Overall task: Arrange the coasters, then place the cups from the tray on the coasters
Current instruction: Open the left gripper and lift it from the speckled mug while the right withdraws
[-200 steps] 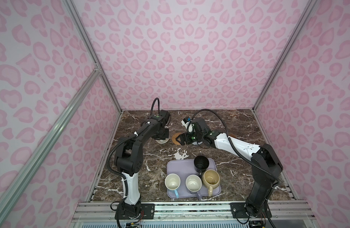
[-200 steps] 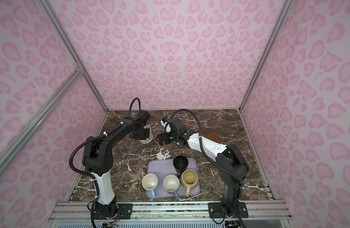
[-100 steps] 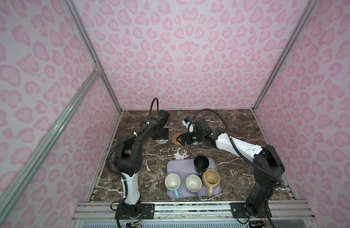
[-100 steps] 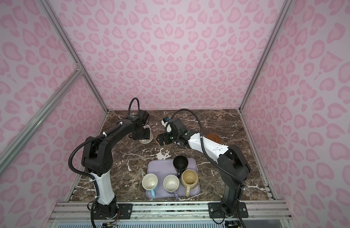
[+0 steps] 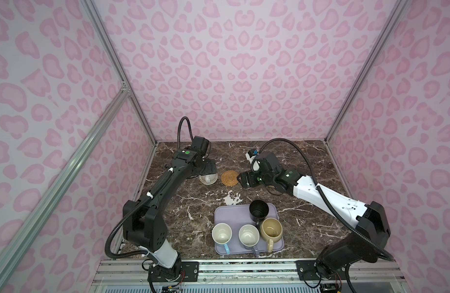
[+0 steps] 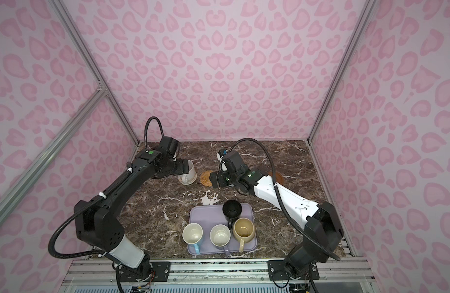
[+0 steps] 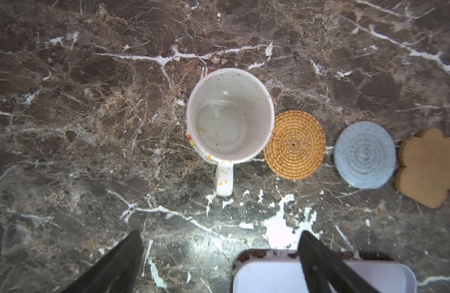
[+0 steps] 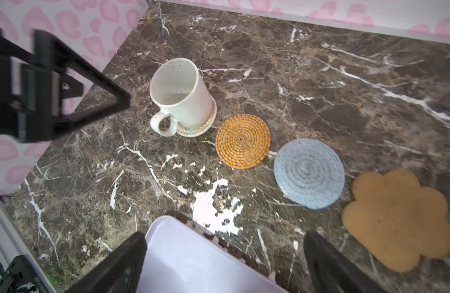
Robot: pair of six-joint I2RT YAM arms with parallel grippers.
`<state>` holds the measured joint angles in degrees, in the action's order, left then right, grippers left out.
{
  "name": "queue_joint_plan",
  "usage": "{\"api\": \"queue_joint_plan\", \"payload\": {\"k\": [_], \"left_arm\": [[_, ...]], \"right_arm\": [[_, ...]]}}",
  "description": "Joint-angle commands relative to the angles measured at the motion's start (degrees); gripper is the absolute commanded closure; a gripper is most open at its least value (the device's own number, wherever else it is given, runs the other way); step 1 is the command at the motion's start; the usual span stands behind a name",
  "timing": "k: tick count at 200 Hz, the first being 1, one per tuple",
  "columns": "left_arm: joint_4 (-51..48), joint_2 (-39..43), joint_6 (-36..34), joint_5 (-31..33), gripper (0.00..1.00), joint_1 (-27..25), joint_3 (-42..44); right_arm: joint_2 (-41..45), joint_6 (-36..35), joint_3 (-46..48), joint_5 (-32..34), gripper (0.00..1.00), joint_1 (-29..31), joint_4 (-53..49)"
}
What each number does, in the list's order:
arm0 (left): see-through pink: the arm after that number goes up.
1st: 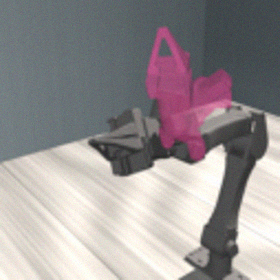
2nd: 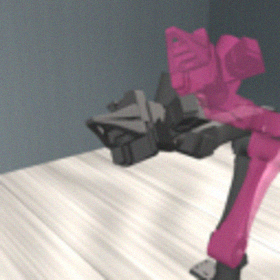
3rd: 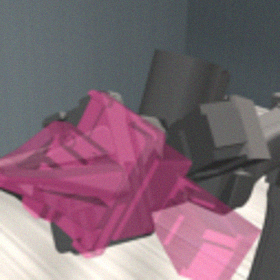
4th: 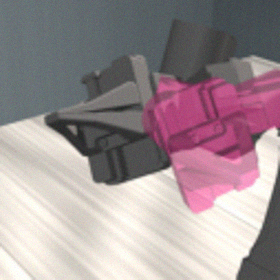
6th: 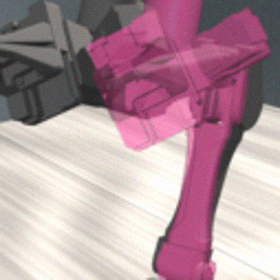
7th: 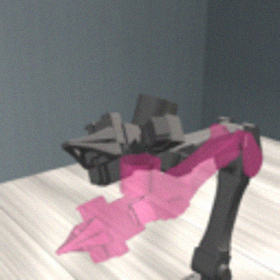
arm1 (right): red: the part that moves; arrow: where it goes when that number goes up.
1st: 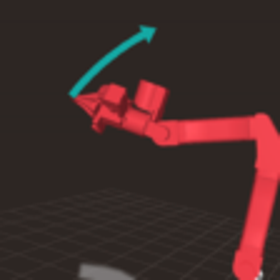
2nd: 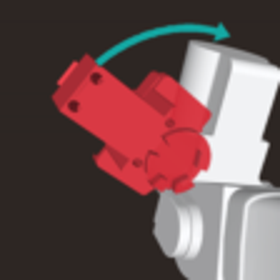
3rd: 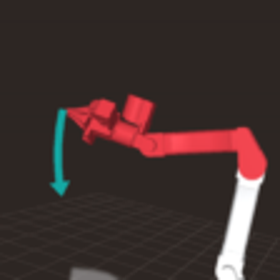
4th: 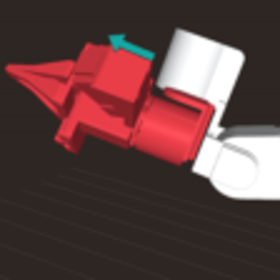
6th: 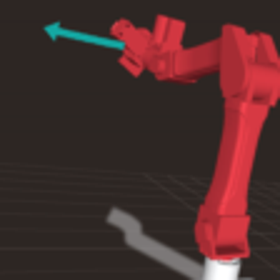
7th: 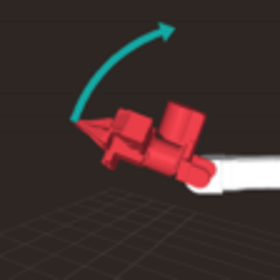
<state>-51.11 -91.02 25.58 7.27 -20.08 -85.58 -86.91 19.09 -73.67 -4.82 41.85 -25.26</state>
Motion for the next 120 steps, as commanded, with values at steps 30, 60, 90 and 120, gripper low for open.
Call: {"api": "queue_joint_plan", "payload": {"k": [30,60,90,120], "left_arm": [[1.30,11.16,0.13,-10.01,0.03,-1.96,5.64],[3.14,16.89,0.69,-15.29,0.03,-4.64,8.15],[7.43,21.27,1.21,-25.08,0.03,-7.28,14.59],[12.63,23.46,3.29,-29.94,0.03,-10.44,21.19]], "right_arm": [[10.23,5.45,4.10,8.81,0.09,1.21,-15.61],[13.29,9.34,6.21,9.35,0.22,4.09,-22.95],[14.99,14.40,8.12,11.67,0.28,10.14,-25.08],[16.02,19.26,10.89,11.51,0.37,15.50,-22.72]]}}
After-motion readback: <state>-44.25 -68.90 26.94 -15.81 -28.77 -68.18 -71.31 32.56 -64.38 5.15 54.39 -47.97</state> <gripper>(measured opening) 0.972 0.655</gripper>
